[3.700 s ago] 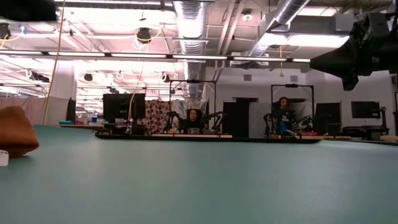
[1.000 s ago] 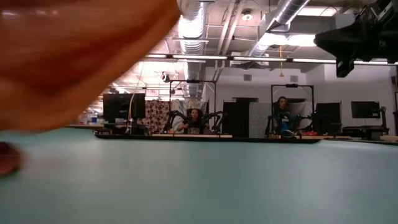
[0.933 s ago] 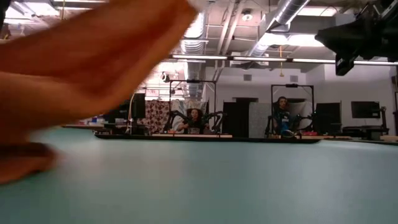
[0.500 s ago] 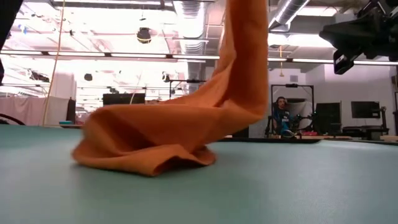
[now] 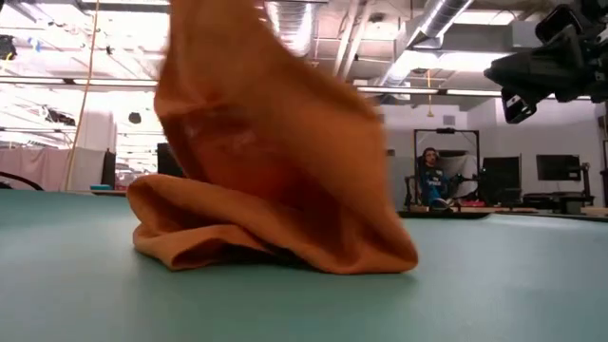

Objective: Roll towel
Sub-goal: Roll the orange microfiber towel

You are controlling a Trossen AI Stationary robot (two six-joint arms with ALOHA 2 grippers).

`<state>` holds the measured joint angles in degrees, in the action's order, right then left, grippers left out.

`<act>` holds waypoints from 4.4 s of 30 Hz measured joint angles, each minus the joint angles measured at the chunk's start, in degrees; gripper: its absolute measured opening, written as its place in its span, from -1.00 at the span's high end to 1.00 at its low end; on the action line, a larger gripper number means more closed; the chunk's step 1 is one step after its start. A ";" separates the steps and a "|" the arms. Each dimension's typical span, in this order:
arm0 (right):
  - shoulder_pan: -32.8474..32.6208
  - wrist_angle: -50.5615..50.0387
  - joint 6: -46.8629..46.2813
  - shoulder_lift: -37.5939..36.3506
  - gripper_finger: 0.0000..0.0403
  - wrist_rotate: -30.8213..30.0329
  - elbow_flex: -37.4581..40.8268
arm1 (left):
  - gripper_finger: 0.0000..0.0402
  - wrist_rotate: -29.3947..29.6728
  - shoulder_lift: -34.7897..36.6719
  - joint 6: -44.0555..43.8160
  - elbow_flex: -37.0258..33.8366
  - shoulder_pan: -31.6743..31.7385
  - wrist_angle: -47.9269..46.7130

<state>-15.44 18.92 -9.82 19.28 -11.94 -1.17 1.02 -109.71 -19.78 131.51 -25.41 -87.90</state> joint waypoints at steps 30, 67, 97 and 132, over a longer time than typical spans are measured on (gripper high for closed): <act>5.11 -28.49 38.26 75.99 0.39 31.14 -67.42 | 1.00 12.29 -0.06 -9.47 -4.33 -13.88 3.37; 11.90 -53.54 52.95 94.17 -0.04 43.64 -93.79 | 1.00 15.29 -0.06 -9.89 -4.33 -15.13 1.25; 12.61 -64.44 51.84 98.10 0.59 44.70 -93.74 | 1.00 16.36 -0.06 -8.42 -4.33 -15.13 0.74; 23.12 -70.42 31.64 61.96 1.00 -21.10 -95.84 | 1.00 49.64 6.81 25.74 -4.31 3.51 -2.12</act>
<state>7.68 -51.50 21.82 81.24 -33.04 -97.01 50.66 -102.91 5.96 127.20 -21.90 -90.02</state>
